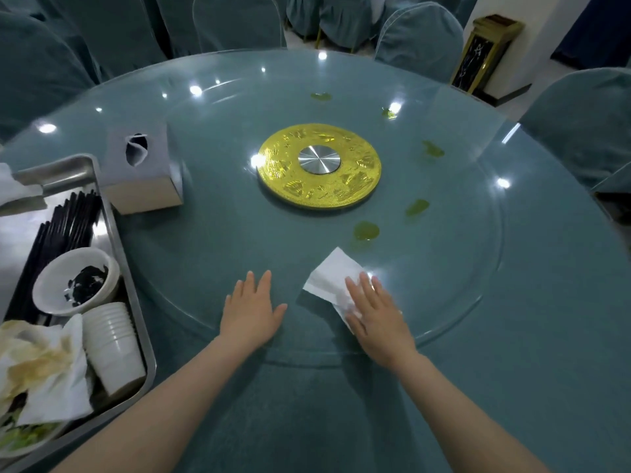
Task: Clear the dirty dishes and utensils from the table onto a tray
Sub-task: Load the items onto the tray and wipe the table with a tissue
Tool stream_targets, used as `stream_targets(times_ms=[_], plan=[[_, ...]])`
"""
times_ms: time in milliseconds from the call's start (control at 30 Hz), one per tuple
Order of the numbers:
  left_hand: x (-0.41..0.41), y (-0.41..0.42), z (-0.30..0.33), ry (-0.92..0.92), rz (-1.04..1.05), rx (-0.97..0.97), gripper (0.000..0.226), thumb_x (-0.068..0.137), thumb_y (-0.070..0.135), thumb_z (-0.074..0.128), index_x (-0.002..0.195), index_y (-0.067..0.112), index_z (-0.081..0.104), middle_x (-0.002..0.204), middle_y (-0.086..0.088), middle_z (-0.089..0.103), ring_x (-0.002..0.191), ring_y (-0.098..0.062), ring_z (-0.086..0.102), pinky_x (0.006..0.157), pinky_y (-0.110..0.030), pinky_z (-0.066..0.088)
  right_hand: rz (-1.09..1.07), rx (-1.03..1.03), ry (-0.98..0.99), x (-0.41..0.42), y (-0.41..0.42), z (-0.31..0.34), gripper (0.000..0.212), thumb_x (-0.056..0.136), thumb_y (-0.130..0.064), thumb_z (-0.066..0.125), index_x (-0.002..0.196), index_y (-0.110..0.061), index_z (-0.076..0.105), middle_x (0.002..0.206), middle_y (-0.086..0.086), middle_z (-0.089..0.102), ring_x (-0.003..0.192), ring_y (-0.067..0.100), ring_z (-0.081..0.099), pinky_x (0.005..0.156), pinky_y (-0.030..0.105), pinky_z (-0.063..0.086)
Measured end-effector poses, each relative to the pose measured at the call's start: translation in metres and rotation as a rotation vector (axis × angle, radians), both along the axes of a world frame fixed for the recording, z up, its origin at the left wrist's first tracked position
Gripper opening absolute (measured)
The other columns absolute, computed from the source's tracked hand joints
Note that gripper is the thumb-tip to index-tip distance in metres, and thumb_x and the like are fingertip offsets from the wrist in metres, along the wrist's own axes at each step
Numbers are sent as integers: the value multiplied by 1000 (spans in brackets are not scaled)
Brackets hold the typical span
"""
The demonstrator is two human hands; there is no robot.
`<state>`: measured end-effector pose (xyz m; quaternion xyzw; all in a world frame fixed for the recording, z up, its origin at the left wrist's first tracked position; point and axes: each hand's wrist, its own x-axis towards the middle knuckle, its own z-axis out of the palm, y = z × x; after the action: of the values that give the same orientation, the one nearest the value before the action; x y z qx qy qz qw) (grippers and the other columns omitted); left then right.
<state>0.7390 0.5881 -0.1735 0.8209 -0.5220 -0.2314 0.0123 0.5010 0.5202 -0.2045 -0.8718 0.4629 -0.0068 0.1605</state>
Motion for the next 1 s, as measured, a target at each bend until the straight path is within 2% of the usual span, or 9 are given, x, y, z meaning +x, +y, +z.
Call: stream_targets(times_ms=[67, 133, 200, 267, 333, 467, 600, 800, 1000], plan=[[-4, -8, -3, -11, 40, 78, 94, 86, 71, 39, 152, 26, -10, 160, -14, -7, 147, -36, -1, 114, -55, 14, 124, -62, 103, 6, 2, 0, 55, 102, -39, 29, 153, -32, 8, 156, -8, -18, 147, 24, -10, 117, 39, -6], [-3, -13, -7, -7, 48, 149, 107, 73, 87, 30, 149, 29, -20, 158, -17, -17, 145, -40, -10, 112, -61, 10, 244, -168, 177, 13, 1, 4, 55, 97, -27, 46, 149, -23, 29, 159, -5, 7, 147, 31, 8, 116, 47, 7], [8, -16, -13, -33, 20, 193, 115, 65, 93, 26, 145, 30, -27, 155, -20, -25, 143, -44, -16, 110, -65, 7, 259, -199, 198, 17, -9, 3, 57, 96, -20, 40, 151, -20, 23, 160, -7, 7, 148, 28, -2, 117, 46, 3], [23, -16, -19, -107, -29, 233, 121, 62, 95, 29, 142, 29, -33, 152, -23, -30, 141, -46, -19, 109, -67, 6, 125, -120, 206, 17, -21, -3, 55, 100, -22, 24, 153, -18, 9, 161, -6, -6, 146, 21, -16, 117, 40, -3], [38, -15, -23, -171, -70, 254, 126, 59, 95, 34, 140, 28, -36, 150, -25, -33, 140, -48, -21, 108, -68, 7, -39, -77, 210, 20, -33, -2, 56, 102, -27, 19, 152, -10, 3, 161, 3, -10, 146, 20, -17, 117, 37, -1], [63, -17, -24, -207, -118, 264, 130, 55, 96, 35, 139, 28, -38, 150, -24, -33, 140, -48, -20, 109, -68, 8, -235, 15, 185, 52, -60, 4, 68, 101, -35, 21, 148, 6, -5, 158, 21, -12, 146, 31, -16, 120, 40, -1], [79, -18, -26, -223, -147, 270, 131, 54, 95, 36, 139, 28, -38, 150, -24, -34, 140, -47, -19, 109, -67, 8, -331, 72, 124, 91, -99, 7, 73, 100, -40, 24, 148, 7, -5, 157, 23, -11, 145, 34, -14, 118, 43, 0], [90, -19, -28, -240, -182, 274, 128, 55, 95, 35, 127, 28, -48, 149, -23, -36, 140, -47, -20, 110, -66, 7, -92, 58, 31, 142, -122, 8, 61, 101, -32, 26, 151, -1, 9, 160, 14, 2, 147, 27, -2, 118, 43, 4], [102, -20, -25, -218, -181, 264, 132, 55, 93, 43, 140, 31, -37, 150, -21, -34, 141, -45, -20, 110, -65, 7, 169, -44, 64, 134, -62, 1, 50, 102, -20, 24, 152, -12, 16, 161, 4, 9, 148, 19, 4, 118, 39, -1]])
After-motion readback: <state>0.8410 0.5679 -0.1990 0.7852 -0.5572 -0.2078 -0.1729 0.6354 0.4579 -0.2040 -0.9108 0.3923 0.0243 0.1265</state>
